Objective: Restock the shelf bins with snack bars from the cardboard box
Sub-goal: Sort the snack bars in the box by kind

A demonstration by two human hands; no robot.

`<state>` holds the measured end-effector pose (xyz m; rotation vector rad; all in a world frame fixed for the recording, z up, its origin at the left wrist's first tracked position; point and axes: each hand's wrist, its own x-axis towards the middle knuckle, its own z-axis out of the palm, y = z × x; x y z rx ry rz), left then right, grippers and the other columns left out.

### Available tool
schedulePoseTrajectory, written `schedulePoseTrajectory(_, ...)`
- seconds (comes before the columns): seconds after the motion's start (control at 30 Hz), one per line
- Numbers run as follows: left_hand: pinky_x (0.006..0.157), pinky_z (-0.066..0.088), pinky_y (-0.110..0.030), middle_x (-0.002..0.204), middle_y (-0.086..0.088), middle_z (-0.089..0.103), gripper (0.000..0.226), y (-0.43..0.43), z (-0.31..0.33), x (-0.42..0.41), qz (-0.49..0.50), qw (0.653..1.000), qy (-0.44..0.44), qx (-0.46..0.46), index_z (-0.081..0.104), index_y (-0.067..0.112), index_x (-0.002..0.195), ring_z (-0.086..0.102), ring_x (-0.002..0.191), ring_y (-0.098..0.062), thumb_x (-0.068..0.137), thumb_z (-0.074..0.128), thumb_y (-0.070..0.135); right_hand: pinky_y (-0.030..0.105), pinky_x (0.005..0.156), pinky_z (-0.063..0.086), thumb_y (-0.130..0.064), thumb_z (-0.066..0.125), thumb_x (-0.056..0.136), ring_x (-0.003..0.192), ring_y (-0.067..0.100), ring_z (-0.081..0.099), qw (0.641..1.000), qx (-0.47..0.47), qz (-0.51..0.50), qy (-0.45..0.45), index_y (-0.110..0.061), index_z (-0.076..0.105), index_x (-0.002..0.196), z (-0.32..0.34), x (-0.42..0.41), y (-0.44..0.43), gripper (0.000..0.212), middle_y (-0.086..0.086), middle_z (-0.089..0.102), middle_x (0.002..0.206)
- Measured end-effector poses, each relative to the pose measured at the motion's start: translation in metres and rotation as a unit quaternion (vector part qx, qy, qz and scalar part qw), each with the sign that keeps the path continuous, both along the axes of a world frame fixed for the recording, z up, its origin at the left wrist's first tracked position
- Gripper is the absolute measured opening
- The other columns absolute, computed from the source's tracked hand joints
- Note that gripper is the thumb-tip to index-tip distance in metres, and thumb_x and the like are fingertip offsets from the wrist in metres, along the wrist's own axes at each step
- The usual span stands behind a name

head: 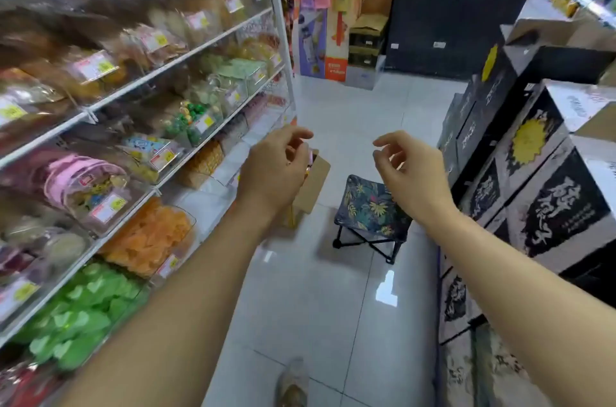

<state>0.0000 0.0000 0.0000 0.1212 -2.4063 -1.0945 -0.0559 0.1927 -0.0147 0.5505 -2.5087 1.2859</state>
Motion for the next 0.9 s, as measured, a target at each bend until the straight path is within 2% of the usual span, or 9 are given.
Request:
schedulePoseTrajectory(0.1,0.071,0.045,-0.026,0.100,0.002,0.066,0.019,-0.025,-0.029,-0.025,0.000,0.999,-0.032,-0.009,0.068,0.017,0.106,0.056,0.078,-0.013,0.092,0.055,0.013,0.023,0.065,0.044,-0.016,0.058,0.089,0.062,-0.002,0.052,0.999,0.002,-0.002,-0.047,-0.022,0.063,0.098,-0.029,-0.034,-0.020,0.012,-0.012,0.058,0.074)
schedulePoseTrajectory(0.2,0.070,0.043,-0.022,0.103,0.001,0.067,0.019,-0.057,-0.059,-0.055,0.010,0.996,-0.083,0.010,0.068,0.015,0.106,0.053,0.075,-0.010,0.092,0.055,0.014,0.018,0.061,0.042,-0.014,0.054,0.090,0.060,-0.002,0.052,0.995,0.014,-0.003,-0.102,-0.022,0.061,0.097,-0.055,-0.067,-0.046,0.012,-0.012,0.057,0.068)
schedulePoseTrajectory(0.33,0.065,0.038,-0.008,0.100,0.005,0.064,0.019,-0.094,-0.082,-0.108,0.014,0.992,-0.117,0.035,0.068,0.015,0.104,0.051,0.071,0.000,0.093,0.054,0.012,0.021,0.063,0.041,-0.015,0.054,0.091,0.056,-0.004,0.052,0.990,0.030,-0.010,-0.140,-0.019,0.064,0.101,-0.074,-0.119,-0.075,0.015,-0.014,0.055,0.064)
schedulePoseTrajectory(0.43,0.065,0.039,-0.011,0.097,0.005,0.063,0.019,-0.108,-0.092,-0.151,0.006,0.989,-0.144,0.028,0.068,0.016,0.103,0.051,0.070,-0.004,0.092,0.054,0.010,0.024,0.067,0.045,-0.016,0.054,0.091,0.063,-0.001,0.055,0.988,0.038,-0.020,-0.149,-0.020,0.064,0.102,-0.083,-0.156,-0.086,0.015,-0.015,0.058,0.068)
schedulePoseTrajectory(0.5,0.063,0.038,-0.006,0.094,0.007,0.061,0.019,-0.113,-0.098,-0.179,0.006,0.987,-0.158,0.028,0.068,0.016,0.103,0.051,0.070,-0.002,0.092,0.054,0.010,0.030,0.070,0.051,-0.016,0.055,0.091,0.068,0.004,0.057,0.986,0.042,-0.021,-0.159,-0.021,0.064,0.102,-0.089,-0.183,-0.088,0.015,-0.013,0.060,0.073)
schedulePoseTrajectory(0.67,0.068,0.041,-0.017,0.096,0.005,0.063,0.019,-0.120,-0.112,-0.256,0.010,0.981,-0.190,0.026,0.068,0.017,0.104,0.054,0.075,-0.007,0.092,0.054,0.011,0.034,0.070,0.053,-0.015,0.056,0.090,0.067,0.006,0.057,0.985,0.062,-0.021,-0.161,-0.020,0.065,0.102,-0.106,-0.270,-0.082,0.016,-0.011,0.061,0.072)
schedulePoseTrajectory(0.8,0.071,0.045,-0.025,0.095,0.010,0.062,0.020,-0.121,-0.120,-0.330,0.054,0.977,-0.205,0.030,0.066,0.021,0.107,0.056,0.081,-0.010,0.093,0.053,0.015,0.021,0.065,0.046,-0.016,0.057,0.091,0.068,0.002,0.056,0.982,0.075,0.016,-0.172,-0.023,0.063,0.104,-0.116,-0.356,-0.082,0.016,-0.011,0.062,0.078)
schedulePoseTrajectory(0.9,0.066,0.044,-0.022,0.087,0.014,0.062,0.018,-0.121,-0.121,-0.379,0.079,0.973,-0.210,0.048,0.066,0.023,0.105,0.055,0.077,-0.006,0.093,0.054,0.017,0.026,0.068,0.048,-0.018,0.057,0.091,0.071,0.003,0.057,0.979,0.101,0.034,-0.174,-0.023,0.063,0.106,-0.116,-0.417,-0.084,0.017,-0.013,0.062,0.081)
